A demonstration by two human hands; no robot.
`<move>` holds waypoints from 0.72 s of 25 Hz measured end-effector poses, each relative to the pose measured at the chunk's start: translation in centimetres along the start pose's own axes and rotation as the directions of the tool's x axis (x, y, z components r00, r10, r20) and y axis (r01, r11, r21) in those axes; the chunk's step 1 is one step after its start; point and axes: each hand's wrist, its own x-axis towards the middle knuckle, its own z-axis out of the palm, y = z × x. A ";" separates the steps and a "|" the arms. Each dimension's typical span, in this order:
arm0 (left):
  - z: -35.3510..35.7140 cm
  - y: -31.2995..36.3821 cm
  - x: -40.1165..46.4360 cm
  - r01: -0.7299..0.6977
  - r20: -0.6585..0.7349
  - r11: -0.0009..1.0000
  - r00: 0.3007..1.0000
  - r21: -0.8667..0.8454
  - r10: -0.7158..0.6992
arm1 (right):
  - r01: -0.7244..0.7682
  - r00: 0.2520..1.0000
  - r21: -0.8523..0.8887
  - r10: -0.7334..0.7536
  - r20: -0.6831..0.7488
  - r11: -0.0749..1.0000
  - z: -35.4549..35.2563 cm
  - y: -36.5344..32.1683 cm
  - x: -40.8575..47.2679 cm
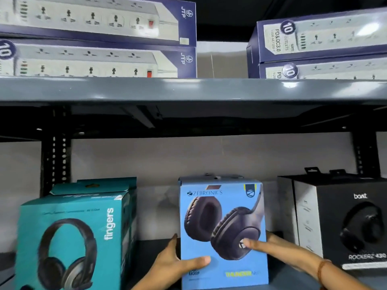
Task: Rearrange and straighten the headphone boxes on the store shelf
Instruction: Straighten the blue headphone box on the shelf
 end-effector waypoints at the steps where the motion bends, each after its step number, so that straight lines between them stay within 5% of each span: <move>1: 0.0 -0.1 -0.1 -0.008 0.005 1.000 1.000 -0.004 0.008 | 0.006 1.000 -0.005 -0.006 0.014 1.000 0.0 -0.1 0.2; 18: -0.6 0.8 -2.7 0.023 -0.158 0.978 0.987 0.206 0.010 | 0.083 0.990 -0.073 -0.090 -0.104 0.994 2.2 -1.6 -1.4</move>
